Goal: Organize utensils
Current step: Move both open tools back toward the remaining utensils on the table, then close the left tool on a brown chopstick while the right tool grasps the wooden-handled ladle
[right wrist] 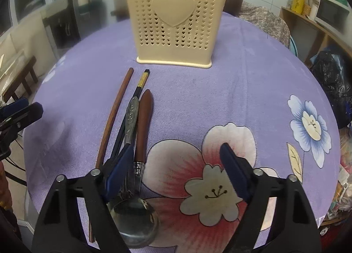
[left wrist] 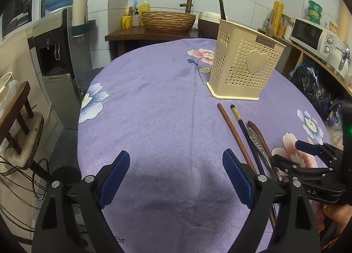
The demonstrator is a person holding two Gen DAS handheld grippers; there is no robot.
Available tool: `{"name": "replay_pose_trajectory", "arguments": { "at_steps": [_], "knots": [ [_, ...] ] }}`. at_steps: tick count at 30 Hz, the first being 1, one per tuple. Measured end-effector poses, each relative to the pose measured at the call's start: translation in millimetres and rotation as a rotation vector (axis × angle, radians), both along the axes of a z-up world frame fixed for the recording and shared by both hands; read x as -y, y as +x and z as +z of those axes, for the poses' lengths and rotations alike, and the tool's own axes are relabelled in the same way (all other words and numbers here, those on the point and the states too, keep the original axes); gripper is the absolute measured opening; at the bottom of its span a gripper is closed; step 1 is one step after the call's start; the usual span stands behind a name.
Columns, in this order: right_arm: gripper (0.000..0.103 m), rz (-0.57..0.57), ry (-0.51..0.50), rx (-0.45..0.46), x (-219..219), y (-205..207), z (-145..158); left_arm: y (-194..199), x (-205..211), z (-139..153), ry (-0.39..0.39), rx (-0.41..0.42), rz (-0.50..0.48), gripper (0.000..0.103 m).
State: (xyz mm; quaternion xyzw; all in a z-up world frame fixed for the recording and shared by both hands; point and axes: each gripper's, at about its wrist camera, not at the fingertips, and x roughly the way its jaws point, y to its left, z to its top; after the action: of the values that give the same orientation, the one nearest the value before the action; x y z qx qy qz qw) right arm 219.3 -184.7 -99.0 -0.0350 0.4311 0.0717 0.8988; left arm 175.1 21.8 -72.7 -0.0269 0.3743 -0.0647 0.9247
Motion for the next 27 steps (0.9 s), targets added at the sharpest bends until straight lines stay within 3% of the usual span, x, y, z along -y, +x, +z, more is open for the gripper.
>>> {"name": "replay_pose_trajectory", "arguments": {
  "at_steps": [10,16,21,27],
  "knots": [
    [0.061,0.018,-0.006,-0.033,-12.0,10.2,-6.1,-2.3,5.4,-0.1,0.001,-0.002,-0.015,0.085],
    [0.030,0.022,0.000,-0.045,0.4,13.3,-3.1,-0.7,13.4,-4.9,-0.002,-0.019,-0.031,0.085],
    [0.025,-0.012,0.036,-0.056,42.6,11.9,-3.2,5.7,25.8,-8.8,0.015,-0.037,-0.067,0.085],
    [0.025,-0.031,0.062,-0.062,56.6,14.8,-3.6,29.5,43.9,-6.4,0.050,-0.042,-0.110,0.081]
  ]
}}
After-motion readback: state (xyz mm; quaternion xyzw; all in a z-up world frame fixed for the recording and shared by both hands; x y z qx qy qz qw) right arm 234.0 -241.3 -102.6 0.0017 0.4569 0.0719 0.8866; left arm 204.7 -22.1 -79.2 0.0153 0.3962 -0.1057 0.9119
